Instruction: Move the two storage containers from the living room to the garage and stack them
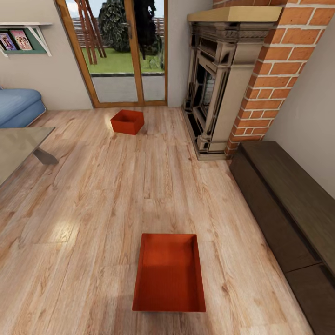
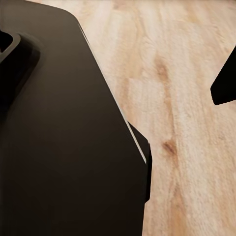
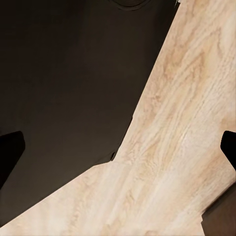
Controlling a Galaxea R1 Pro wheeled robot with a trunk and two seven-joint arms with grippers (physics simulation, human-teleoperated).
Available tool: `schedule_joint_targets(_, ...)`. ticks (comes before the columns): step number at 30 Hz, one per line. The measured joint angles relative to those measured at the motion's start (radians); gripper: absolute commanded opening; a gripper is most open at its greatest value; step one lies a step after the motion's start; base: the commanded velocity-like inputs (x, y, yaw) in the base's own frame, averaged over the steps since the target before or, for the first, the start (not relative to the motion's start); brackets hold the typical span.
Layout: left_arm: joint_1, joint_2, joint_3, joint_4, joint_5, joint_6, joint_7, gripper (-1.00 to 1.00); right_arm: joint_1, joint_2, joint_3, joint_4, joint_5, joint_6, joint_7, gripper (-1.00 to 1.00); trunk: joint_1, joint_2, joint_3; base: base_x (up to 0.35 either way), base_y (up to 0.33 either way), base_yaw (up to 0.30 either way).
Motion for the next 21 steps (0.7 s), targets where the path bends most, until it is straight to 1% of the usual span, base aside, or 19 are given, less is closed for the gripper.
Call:
schedule_joint_targets(11,0.000,0.000,0.000,0.000,0.000,0.000,0.000,1.00,0.000,-0.001,0.000,0.000,0.000,0.000,0.000,1.00,0.000,0.000,0.000,0.000,0.000,0.000)
schedule_joint_targets(13,0.011,0.011,0.001,0.014,0.012,-0.013,-0.011,1.00,0.012,0.009,-0.010,0.010,0.011,0.006,0.011,1.00,0.000,0.000,0.000,0.000,0.000,0.000)
schedule_joint_targets(16,0.028,0.028,0.001,0.029,0.024,-0.028,-0.012,1.00,0.029,0.009,-0.009,0.022,0.029,0.006,0.027,1.00,0.000,0.000,0.000,0.000,0.000,0.000)
schedule_joint_targets(18,0.040,0.031,0.001,0.029,0.019,-0.035,-0.010,1.00,0.040,0.010,-0.009,0.017,0.027,0.006,0.028,1.00,0.000,0.000,0.000,0.000,0.000,0.000)
schedule_joint_targets(21,0.056,0.035,0.003,0.014,0.019,-0.031,-0.009,1.00,0.057,0.015,-0.009,0.010,0.010,0.005,0.024,1.00,0.000,0.000,0.000,0.000,0.000,0.000)
